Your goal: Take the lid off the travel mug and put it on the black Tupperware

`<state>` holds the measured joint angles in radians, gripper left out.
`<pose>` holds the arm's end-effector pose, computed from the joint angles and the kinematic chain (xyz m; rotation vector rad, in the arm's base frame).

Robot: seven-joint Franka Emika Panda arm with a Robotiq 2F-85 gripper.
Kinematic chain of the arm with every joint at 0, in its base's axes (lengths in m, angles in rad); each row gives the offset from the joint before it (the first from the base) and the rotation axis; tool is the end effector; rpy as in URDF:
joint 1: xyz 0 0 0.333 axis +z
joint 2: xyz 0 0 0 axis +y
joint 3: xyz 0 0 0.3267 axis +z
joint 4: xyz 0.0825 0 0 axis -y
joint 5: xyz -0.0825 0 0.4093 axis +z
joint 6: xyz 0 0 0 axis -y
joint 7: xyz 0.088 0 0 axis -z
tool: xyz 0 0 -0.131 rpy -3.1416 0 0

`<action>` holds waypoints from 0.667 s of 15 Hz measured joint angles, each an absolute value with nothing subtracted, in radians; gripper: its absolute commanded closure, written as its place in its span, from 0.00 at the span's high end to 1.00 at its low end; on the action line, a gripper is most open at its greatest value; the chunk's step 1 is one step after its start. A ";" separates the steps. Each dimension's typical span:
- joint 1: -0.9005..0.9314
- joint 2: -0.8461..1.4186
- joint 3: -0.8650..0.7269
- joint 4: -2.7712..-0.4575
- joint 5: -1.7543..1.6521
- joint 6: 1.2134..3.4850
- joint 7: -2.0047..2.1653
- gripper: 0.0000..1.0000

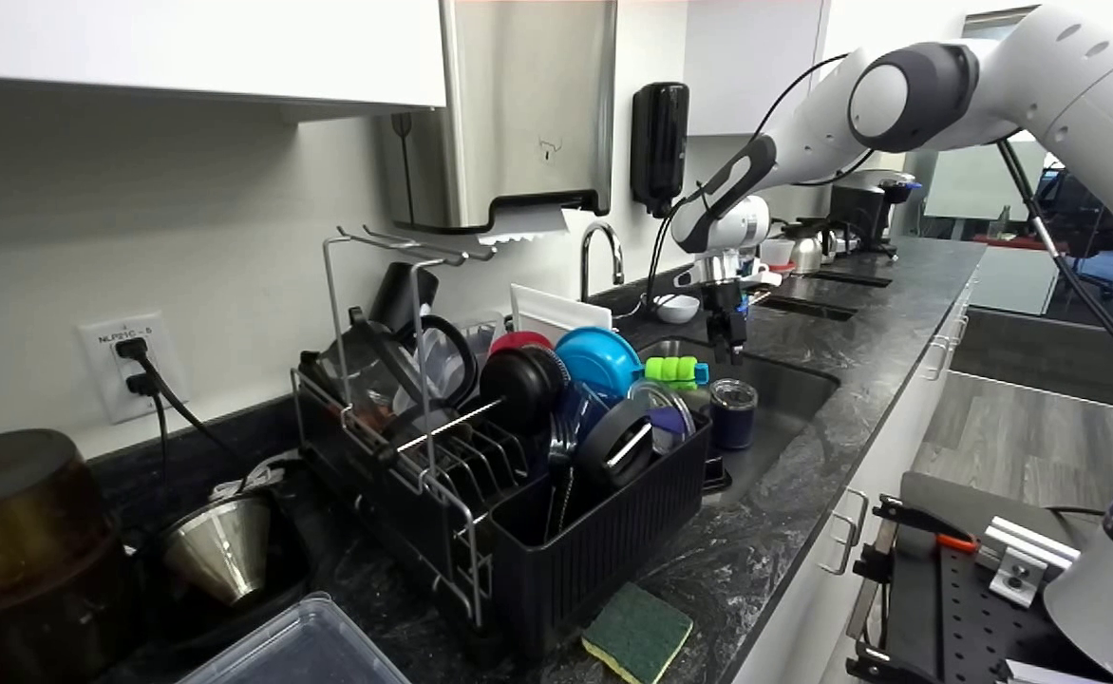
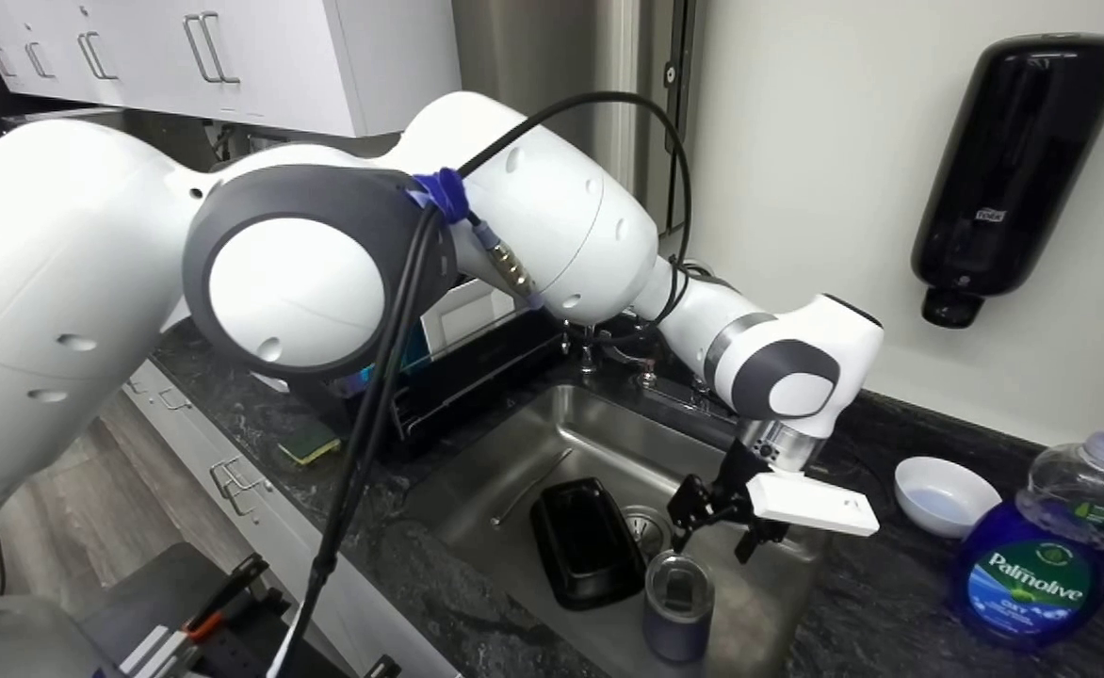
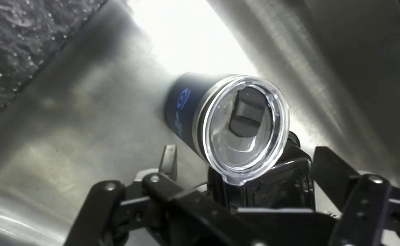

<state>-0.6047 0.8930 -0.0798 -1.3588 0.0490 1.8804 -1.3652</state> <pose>0.5591 -0.4393 0.1273 -2.6640 -0.9351 0.3019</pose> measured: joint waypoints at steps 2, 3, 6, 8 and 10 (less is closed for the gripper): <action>-0.605 0.913 -0.076 -1.350 0.057 1.873 -1.365 1.00; -0.605 0.924 -0.074 -1.345 0.063 1.871 -1.365 1.00; -0.604 0.952 -0.065 -1.331 0.072 1.864 -1.365 1.00; -0.601 0.960 -0.063 -1.324 0.073 1.845 -1.364 1.00; -0.593 0.960 -0.065 -1.316 0.064 1.822 -1.353 1.00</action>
